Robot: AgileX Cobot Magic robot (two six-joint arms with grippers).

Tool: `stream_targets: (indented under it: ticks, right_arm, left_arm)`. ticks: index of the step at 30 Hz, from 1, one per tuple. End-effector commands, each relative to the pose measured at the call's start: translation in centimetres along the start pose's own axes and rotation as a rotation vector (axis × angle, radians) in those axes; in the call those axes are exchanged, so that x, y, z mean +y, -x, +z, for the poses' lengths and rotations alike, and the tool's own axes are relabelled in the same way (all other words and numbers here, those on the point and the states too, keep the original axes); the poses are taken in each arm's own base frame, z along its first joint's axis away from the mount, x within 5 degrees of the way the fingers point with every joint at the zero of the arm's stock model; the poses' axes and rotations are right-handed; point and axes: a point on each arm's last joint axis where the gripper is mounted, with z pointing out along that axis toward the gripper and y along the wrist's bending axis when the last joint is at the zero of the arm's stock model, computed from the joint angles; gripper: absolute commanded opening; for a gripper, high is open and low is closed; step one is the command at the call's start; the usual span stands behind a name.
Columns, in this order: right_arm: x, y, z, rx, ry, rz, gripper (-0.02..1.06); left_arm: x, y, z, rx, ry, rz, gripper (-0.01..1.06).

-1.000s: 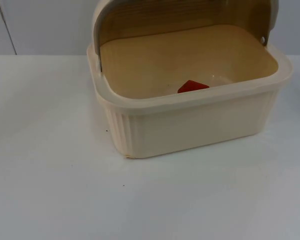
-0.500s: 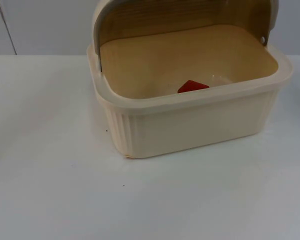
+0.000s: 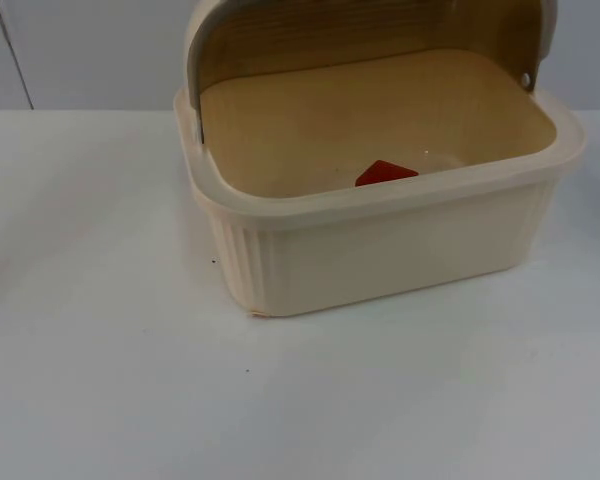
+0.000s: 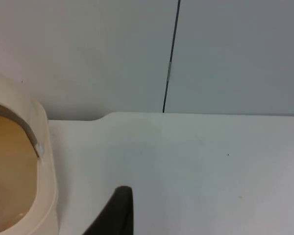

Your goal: Open the box lid with the left hand, place the block into the box with the right hand, then close the box lid with the left hand.

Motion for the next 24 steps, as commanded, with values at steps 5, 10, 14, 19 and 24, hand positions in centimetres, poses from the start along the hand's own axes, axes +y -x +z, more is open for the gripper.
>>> stream_targets:
  ticks: [5, 10, 14, 19, 24]
  right_arm:
    - [0.1, 0.2, -0.3, -0.013, 0.004, -0.011, 1.05]
    - [0.1, 0.1, -0.3, -0.008, 0.004, -0.011, 1.05]
    - [0.1, 0.1, -0.3, -0.004, 0.004, -0.013, 1.05]
    - [0.1, 0.2, -0.3, -0.011, 0.003, -0.013, 1.05]
    - [0.1, 0.2, -0.3, -0.011, 0.003, -0.013, 1.05]
  left_arm:
    - [-0.9, -0.5, 1.0, -0.018, -0.082, -0.068, 0.00]
    - [-1.4, -0.8, 1.8, -0.060, -0.194, -0.145, 0.00]
    - [-0.9, -1.7, 2.1, -0.062, -0.184, -0.183, 0.00]
    - [-1.3, -2.0, 2.3, -0.053, -0.219, -0.204, 0.00]
    - [-1.5, -1.8, 2.3, -0.067, -0.248, -0.226, 0.00]
